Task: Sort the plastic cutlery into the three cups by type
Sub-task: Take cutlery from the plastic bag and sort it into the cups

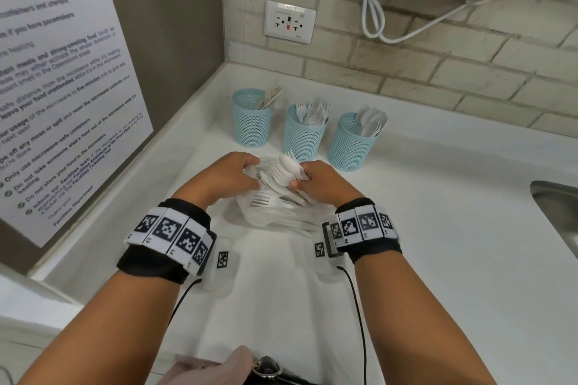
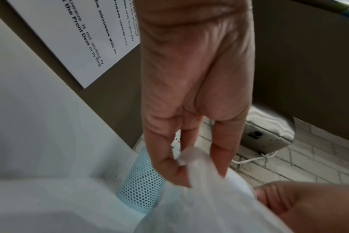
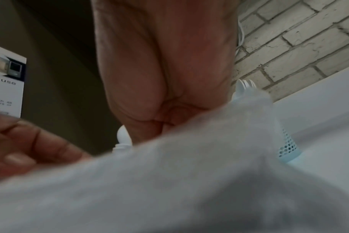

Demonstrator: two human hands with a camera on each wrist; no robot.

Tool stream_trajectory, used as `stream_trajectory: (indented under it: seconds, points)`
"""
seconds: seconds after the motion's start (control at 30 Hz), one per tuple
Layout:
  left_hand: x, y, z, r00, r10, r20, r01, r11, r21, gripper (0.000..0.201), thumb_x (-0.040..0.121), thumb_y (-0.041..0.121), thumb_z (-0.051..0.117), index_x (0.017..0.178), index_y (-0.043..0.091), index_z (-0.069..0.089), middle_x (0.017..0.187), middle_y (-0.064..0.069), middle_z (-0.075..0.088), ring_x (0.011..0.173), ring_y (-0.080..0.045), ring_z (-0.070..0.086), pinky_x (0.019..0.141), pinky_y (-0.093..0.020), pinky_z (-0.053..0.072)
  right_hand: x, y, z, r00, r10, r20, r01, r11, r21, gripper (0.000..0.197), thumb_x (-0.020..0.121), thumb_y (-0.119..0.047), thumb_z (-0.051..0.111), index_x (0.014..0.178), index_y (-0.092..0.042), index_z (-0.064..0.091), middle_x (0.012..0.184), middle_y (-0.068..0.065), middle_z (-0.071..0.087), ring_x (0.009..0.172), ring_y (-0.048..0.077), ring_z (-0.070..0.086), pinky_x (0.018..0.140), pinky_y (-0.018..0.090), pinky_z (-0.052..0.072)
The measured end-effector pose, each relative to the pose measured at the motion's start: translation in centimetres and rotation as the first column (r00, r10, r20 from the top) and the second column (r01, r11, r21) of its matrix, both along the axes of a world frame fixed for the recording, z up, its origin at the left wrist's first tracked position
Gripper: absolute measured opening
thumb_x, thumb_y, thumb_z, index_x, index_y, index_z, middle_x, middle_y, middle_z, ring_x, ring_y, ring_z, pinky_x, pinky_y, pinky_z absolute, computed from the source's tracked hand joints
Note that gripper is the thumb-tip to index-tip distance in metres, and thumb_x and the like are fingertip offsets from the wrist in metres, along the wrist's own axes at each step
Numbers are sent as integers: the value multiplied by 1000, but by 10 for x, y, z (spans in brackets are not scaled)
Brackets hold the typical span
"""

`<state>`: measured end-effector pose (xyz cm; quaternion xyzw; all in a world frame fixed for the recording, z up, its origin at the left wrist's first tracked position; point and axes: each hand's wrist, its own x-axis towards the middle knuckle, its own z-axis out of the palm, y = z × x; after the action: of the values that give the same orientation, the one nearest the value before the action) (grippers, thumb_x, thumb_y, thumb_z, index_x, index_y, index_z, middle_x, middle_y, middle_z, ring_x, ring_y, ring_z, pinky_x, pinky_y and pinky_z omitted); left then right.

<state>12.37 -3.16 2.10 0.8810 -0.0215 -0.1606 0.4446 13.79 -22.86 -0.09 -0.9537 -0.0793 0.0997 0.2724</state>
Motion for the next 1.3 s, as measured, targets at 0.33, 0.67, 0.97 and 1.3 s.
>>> stream_trajectory:
  seconds: [0.33,0.67,0.97,1.3]
  points:
    - [2,-38,22,985,-150,82,168,936,-310,45,93,36,54,130,12,51,126,0,59,119,-14,54,96,-27,42,2,-1,48,982,-186,-18,112,506,855,11,93,-9,53,96,-15,62,87,0,71,85,12,66,89,32,51]
    - [1,-60,5,987,-144,-71,77,814,-575,21,101,27,37,97,15,54,79,-2,57,61,-10,59,58,-22,53,-2,6,39,968,-210,-137,231,535,813,21,94,-24,55,111,-11,58,101,7,69,87,14,64,78,27,51]
    - [0,-69,-3,922,-62,383,57,998,25,37,101,25,34,134,7,35,111,-16,60,89,-27,60,78,-38,50,8,17,32,886,-444,134,254,707,660,102,75,-39,76,148,-12,12,143,9,40,127,21,44,108,38,38]
    - [-2,-70,-3,954,-27,297,52,996,-76,30,101,25,37,124,7,42,89,-3,54,77,-18,51,68,-29,41,5,11,35,935,-354,22,206,592,779,52,92,-26,58,138,-15,37,93,5,58,70,11,60,58,17,54]
